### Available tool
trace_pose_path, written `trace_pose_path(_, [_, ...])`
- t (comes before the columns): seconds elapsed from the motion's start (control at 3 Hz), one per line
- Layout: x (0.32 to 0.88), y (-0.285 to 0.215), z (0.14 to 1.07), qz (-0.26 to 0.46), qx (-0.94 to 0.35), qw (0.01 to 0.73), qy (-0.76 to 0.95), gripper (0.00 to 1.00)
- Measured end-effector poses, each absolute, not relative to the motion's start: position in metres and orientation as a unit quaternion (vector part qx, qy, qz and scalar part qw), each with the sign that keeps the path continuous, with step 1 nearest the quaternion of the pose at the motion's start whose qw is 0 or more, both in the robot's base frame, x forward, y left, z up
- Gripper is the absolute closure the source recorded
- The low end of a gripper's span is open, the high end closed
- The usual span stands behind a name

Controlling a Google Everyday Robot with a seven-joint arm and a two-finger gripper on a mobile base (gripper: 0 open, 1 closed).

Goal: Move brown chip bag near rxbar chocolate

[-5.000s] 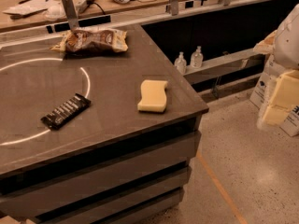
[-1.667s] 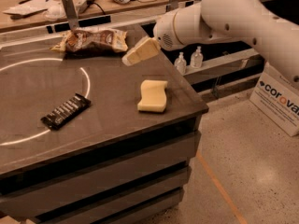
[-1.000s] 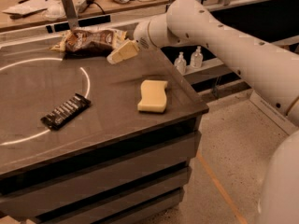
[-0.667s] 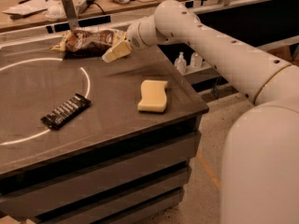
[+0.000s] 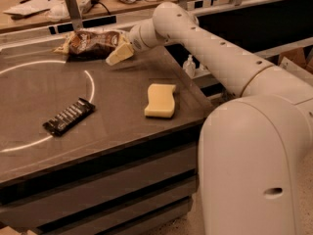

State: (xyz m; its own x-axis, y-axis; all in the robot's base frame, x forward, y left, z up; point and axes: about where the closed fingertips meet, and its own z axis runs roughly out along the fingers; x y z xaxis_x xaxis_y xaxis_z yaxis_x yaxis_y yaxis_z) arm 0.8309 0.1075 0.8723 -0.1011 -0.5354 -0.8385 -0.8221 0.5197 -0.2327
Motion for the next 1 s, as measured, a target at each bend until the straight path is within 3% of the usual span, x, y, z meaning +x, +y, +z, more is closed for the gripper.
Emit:
trace_pose_path(0.67, [0.849,0.113,0.859,0.158,-0.463,0.477,0.730,0.46])
trace_pose_path(1.0, [0.842,0.102,0.878,0.167,-0.454,0.493,0.723,0.77])
